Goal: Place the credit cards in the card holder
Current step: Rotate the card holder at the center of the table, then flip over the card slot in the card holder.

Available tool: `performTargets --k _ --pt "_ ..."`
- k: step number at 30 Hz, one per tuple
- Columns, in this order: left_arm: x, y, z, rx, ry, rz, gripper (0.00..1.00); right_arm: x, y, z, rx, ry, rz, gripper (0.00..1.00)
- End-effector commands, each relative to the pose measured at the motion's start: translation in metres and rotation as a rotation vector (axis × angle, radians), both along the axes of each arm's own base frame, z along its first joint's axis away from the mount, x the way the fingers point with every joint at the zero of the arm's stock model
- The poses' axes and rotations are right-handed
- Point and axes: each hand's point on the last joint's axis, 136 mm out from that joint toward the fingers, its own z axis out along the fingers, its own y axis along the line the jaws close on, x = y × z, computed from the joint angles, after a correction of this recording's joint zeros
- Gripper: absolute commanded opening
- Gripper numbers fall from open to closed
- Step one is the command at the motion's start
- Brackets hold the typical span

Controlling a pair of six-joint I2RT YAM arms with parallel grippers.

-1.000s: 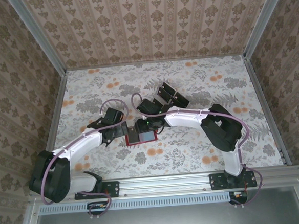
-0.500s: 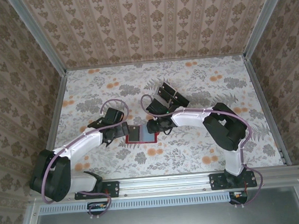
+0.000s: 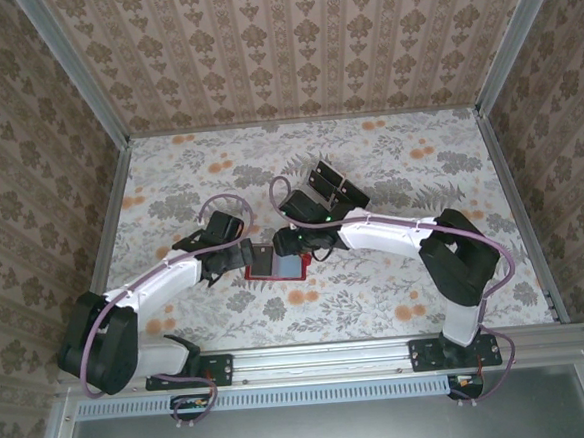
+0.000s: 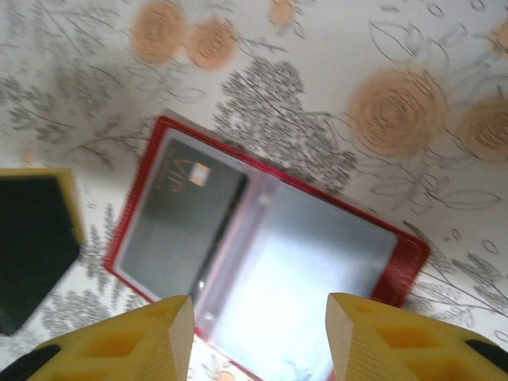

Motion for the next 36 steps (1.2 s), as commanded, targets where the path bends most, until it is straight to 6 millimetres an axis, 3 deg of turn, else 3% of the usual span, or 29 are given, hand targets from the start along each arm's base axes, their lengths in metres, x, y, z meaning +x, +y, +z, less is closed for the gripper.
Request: performTargets --k 1,5,19,26,36 --pt "0.003 -0.006 0.007 -0.021 -0.024 -0.018 1.0 -0.004 0.011 -0.005 -0.011 0.04 0.022 0.5" --pt "0.003 -0.007 0.008 -0.022 -0.028 -0.021 1.0 -0.007 0.018 -0.011 -0.034 0.056 0.018 0.5" --pt "-0.001 -0.007 0.006 -0.038 -0.045 -0.024 1.0 -0.008 0.006 -0.043 -0.113 0.125 -0.08 0.51" --pt "-0.012 -0.007 -0.004 -0.06 -0.049 -0.044 1.0 -0.006 0.018 -0.064 -0.075 0.186 -0.091 0.52" --pt "-0.031 -0.024 -0.013 -0.115 -0.111 -0.14 1.0 -0.002 0.034 -0.062 0.055 0.234 -0.124 0.52"
